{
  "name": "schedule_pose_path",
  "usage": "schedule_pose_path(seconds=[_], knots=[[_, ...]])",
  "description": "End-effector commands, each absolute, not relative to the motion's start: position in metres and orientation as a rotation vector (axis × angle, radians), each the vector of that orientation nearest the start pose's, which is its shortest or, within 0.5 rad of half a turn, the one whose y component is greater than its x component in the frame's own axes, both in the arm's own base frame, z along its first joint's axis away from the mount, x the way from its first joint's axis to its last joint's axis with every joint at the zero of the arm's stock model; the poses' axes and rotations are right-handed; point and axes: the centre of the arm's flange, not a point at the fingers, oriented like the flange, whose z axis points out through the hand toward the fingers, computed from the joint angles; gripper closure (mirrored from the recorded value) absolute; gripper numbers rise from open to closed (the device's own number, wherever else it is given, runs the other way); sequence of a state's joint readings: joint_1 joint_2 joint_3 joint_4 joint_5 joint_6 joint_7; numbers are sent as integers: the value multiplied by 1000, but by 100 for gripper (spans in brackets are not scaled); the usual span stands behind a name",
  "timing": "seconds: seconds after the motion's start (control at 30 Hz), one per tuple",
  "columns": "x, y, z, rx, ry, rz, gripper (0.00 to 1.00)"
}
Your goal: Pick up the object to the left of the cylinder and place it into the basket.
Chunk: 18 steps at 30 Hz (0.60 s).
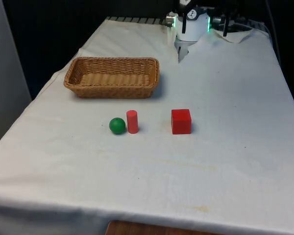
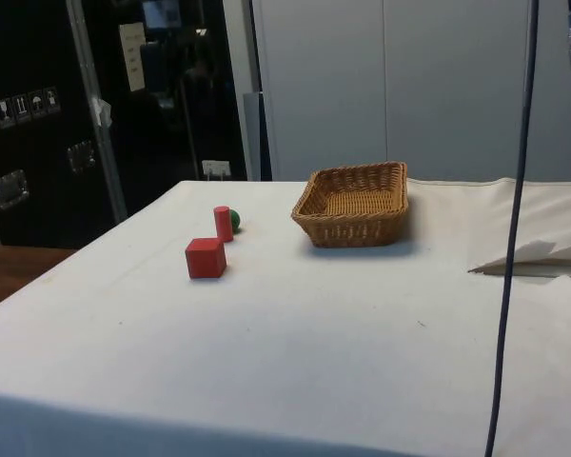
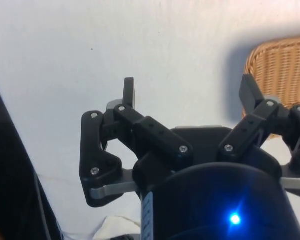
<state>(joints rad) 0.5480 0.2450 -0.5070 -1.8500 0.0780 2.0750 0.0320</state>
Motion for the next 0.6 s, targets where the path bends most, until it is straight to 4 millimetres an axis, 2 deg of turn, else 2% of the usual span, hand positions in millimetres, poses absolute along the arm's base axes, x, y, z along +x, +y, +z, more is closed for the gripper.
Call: schedule_pose_path(seconds=[0.0, 0.13, 0.33, 0.57], knots=[[613, 49, 404, -3186, 32, -41, 0], [614, 51, 398, -3194, 28, -36, 0], [619, 62, 377, -3198, 46, -84, 0], [623, 67, 366, -3201, 46, -107, 0]])
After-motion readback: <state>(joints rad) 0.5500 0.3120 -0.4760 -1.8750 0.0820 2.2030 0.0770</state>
